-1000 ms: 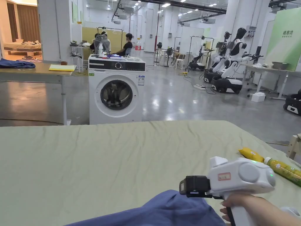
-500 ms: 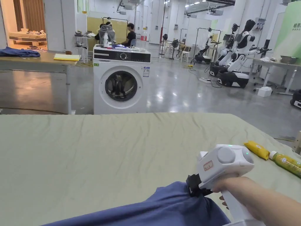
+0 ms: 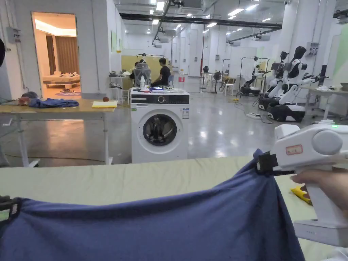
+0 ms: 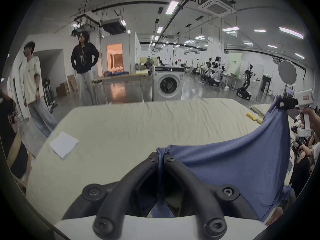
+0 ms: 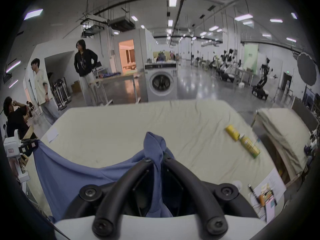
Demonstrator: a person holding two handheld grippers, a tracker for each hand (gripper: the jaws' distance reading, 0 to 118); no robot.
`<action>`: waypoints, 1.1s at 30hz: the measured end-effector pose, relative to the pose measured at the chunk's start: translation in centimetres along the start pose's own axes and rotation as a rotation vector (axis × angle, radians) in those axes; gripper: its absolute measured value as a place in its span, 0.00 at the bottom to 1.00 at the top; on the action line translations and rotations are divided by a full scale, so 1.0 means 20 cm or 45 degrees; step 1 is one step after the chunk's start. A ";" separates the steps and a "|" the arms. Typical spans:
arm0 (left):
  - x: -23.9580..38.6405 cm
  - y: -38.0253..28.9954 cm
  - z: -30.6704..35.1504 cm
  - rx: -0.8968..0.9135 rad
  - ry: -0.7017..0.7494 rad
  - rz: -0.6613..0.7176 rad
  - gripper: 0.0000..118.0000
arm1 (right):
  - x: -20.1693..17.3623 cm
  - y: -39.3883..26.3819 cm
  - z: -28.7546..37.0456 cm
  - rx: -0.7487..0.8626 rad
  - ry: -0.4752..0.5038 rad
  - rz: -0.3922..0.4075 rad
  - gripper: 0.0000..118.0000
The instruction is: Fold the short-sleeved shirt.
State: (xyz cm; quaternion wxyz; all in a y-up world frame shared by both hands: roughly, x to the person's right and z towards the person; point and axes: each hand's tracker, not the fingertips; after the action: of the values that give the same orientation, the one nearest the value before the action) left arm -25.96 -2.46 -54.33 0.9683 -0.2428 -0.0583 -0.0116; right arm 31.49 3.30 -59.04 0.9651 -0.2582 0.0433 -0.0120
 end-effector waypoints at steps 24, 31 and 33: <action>-0.20 1.10 -0.41 0.418 0.269 0.079 0.00 | -0.36 1.10 -0.23 0.562 -0.241 0.104 0.01; -0.14 0.61 -0.72 0.182 0.236 0.044 0.00 | -0.28 0.52 -0.60 0.334 -0.231 0.049 0.01; -0.09 0.33 -0.75 0.089 0.186 0.055 0.00 | -0.24 0.22 -0.69 0.225 -0.206 0.019 0.01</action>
State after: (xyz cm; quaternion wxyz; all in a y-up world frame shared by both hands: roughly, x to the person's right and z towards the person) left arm -25.71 -3.71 -70.85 0.9778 -0.2085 0.0172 -0.0064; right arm 25.43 0.38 -72.78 0.9845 -0.1717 -0.0338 0.0124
